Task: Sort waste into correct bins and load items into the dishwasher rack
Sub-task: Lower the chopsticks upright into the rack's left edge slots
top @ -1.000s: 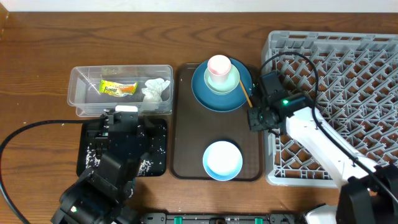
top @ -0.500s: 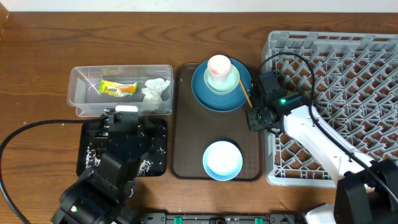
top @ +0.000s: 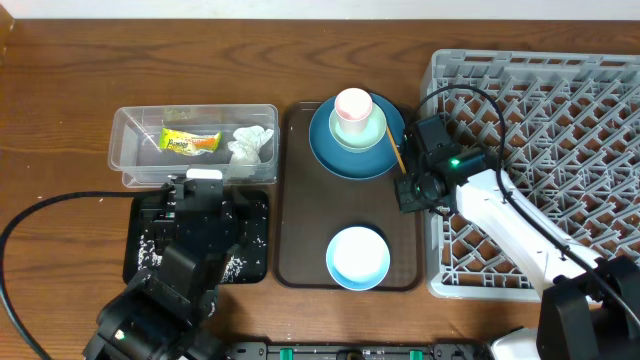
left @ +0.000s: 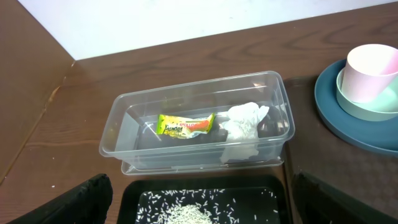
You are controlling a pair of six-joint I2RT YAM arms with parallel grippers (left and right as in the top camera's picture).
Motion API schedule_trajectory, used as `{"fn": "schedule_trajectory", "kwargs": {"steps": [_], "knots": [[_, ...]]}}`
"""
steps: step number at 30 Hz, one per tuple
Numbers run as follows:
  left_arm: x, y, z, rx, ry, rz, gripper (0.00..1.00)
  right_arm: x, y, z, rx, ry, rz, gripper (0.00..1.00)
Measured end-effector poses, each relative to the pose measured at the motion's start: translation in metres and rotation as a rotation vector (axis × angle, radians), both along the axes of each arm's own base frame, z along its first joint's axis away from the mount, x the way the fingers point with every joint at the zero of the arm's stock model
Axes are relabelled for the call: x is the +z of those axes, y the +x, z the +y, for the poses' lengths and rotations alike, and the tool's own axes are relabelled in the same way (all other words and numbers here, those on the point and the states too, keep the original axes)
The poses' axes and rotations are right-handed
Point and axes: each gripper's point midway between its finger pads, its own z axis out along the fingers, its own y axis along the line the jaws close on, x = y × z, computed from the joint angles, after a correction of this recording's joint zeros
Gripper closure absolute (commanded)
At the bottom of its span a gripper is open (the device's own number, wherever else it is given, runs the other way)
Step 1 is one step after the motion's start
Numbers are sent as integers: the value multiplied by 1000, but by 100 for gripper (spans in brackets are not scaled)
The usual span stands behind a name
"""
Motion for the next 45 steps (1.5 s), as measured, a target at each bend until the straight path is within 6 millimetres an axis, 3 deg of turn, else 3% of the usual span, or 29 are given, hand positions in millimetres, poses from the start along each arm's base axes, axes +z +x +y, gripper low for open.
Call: {"fn": "schedule_trajectory", "kwargs": {"steps": [11,21,26,45], "knots": [[0,0,0,0,0,0,5,4,-4,-2,0,-2,4,99],[0,0,0,0,0,0,5,59,-2,-3,-4,60,-156,99],[0,0,0,0,0,1,5,74,-8,-18,-58,20,-195,99],[0,0,0,0,0,1,5,73,-11,-72,-285,-133,-188,99]]}}
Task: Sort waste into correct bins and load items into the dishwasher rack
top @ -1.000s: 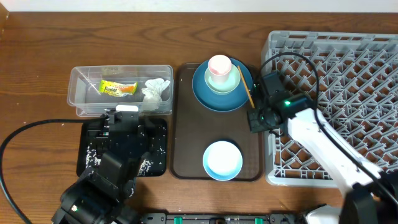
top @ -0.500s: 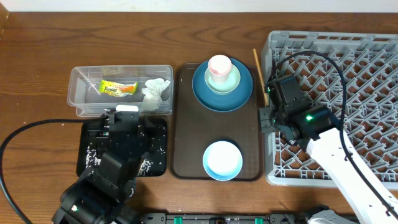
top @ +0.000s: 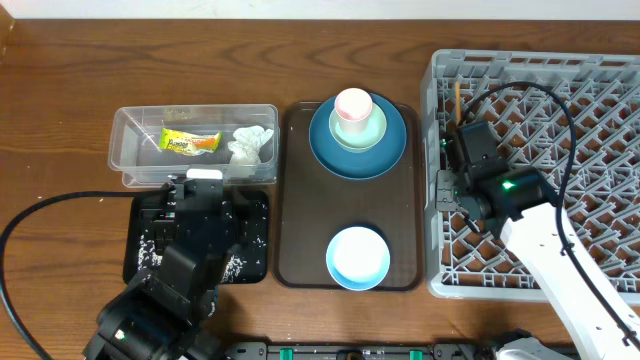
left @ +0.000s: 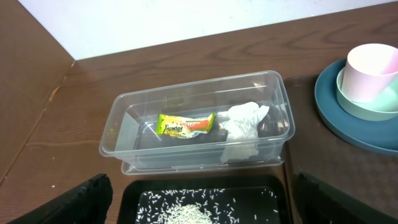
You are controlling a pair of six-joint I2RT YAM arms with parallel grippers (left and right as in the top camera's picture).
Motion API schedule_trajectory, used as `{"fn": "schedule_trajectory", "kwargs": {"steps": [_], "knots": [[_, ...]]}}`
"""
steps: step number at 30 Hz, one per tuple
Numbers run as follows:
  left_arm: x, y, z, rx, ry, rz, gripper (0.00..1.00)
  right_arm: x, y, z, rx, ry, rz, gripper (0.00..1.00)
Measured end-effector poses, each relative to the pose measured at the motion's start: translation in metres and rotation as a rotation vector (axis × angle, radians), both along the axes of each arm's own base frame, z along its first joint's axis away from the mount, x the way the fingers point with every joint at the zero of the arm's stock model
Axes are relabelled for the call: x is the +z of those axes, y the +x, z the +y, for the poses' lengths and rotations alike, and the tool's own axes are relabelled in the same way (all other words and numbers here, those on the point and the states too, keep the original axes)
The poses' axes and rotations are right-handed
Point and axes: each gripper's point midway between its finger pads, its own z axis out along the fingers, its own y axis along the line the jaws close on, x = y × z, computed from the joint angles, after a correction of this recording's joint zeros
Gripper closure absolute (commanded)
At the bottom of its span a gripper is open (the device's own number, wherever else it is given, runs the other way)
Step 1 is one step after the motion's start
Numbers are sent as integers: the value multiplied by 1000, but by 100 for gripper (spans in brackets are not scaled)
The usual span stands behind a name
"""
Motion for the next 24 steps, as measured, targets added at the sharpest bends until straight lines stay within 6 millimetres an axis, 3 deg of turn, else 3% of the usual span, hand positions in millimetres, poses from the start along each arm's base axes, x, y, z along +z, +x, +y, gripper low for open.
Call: {"fn": "schedule_trajectory", "kwargs": {"steps": [7,24], "knots": [[0,0,0,0,0,0,5,-1,0,-1,-1,-4,2,99],[0,0,0,0,0,0,5,-24,-1,-1,-2,-32,79,99]]}}
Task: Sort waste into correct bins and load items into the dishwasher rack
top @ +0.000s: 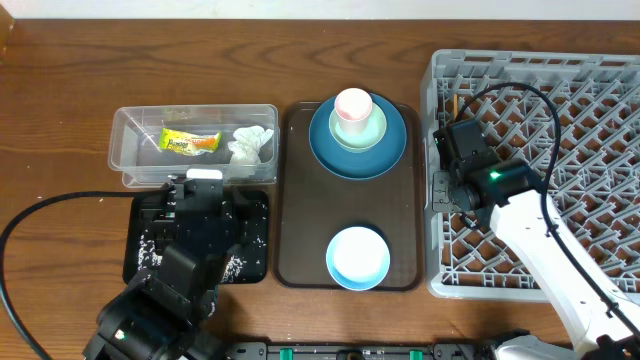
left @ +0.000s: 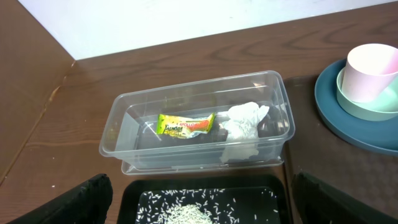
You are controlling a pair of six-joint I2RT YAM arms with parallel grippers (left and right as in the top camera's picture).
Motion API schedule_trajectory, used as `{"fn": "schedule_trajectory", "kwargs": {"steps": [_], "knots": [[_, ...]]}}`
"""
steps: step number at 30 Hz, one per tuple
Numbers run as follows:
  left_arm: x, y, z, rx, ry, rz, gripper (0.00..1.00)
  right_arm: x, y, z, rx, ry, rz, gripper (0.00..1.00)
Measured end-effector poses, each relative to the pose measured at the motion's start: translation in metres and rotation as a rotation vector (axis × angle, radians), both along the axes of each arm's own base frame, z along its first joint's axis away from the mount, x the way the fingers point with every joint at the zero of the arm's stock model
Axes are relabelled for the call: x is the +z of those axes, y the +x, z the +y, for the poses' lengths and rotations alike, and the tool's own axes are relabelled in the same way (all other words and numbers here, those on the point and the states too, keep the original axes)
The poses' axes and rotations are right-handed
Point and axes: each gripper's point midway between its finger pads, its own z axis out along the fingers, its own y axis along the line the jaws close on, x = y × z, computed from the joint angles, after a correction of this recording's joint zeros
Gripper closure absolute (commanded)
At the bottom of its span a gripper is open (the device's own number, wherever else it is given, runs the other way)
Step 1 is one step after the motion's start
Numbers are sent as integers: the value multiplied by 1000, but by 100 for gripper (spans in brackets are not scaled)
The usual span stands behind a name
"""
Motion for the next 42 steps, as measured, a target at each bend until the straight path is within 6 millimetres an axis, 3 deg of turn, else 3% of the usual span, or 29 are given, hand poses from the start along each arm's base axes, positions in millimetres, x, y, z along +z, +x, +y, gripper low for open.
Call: {"fn": "schedule_trajectory", "kwargs": {"steps": [18,24,35,42], "knots": [[0,0,0,0,0,0,5,-21,-1,-1,0,-26,71,98],[0,0,0,0,0,0,5,-22,-2,-1,-6,-26,75,84],[0,0,0,0,0,0,5,-22,-2,0,-5,-22,76,81],[0,0,0,0,0,0,5,-24,0,11,30,41,80,75]]}}
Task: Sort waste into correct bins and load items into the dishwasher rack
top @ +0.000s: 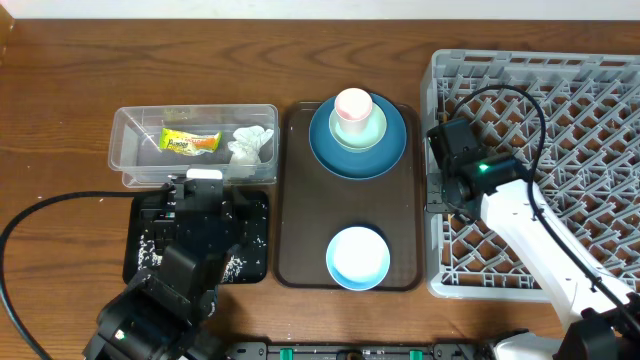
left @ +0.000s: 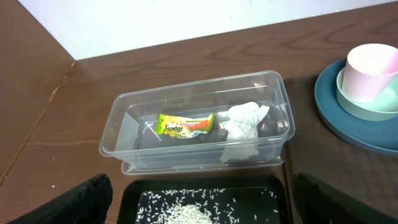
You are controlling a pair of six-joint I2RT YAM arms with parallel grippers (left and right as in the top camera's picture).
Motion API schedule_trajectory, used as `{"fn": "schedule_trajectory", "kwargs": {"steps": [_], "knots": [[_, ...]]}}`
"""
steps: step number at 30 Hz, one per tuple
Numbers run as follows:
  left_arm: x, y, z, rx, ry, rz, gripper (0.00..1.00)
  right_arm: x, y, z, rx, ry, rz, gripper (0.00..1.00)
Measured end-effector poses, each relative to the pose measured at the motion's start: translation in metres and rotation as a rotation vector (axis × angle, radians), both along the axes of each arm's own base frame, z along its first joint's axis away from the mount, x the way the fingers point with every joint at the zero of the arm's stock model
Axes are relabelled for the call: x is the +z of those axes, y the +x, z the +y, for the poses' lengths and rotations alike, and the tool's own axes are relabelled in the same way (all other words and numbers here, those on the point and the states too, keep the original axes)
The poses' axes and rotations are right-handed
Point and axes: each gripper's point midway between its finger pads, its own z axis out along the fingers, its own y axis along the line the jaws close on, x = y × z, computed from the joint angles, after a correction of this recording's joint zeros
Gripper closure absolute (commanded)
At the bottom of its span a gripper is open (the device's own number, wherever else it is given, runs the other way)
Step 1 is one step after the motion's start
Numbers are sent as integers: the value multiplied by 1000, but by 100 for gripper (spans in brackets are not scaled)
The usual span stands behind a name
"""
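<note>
My left gripper [left: 199, 211] is open, its fingers [left: 74, 202] spread wide over a black tray [top: 145, 250] strewn with rice [left: 186, 214]. Behind the tray, a clear bin [left: 124, 106] holds a yellow-green wrapper [left: 185, 125] and a crumpled tissue [left: 244, 121]. A brown tray [top: 300, 230] carries a blue plate [top: 325, 150] with a mint bowl [top: 375, 128] and a pink cup [top: 352, 105] stacked on it. A light blue bowl [top: 357, 257] sits nearer on the same tray. My right gripper [top: 440, 190] is at the left edge of the grey dishwasher rack [top: 580, 100]; its jaws are hidden from above.
The right arm's white link [top: 530, 235] and black cable [top: 520, 100] lie across the rack's left half. The left arm's cable [top: 40, 215] loops over the table at the near left. The table's back edge meets a white wall.
My right gripper has moved slightly left and nearer, to the rack's left wall. The brown stick tip that showed behind it in the rack is out of sight. The left arm is unmoved.
The right gripper was over the brown tray's right edge, a brown stick beside the blue plate. It then stood over the rack's left part with the stick poking out behind it. Later only a short tip showed, and now none.
</note>
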Motion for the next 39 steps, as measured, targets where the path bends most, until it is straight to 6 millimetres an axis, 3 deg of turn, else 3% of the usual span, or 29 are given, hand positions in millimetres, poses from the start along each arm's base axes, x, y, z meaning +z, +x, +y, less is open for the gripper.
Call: {"fn": "schedule_trajectory", "kwargs": {"steps": [4,10,18,26,32,39], "knots": [[0,0,0,0,0,0,5,-1,-2,1,15,30,19,68],[0,0,0,0,1,0,5,-1,-10,17,48,129,72,68],[0,0,0,0,1,1,5,25,-22,35,71,231,143,66],[0,0,0,0,1,1,5,34,-9,36,40,239,92,78],[0,0,0,0,1,1,5,22,7,34,-5,207,11,79],[0,0,0,0,0,1,5,-2,-3,34,-5,183,25,81]]}}
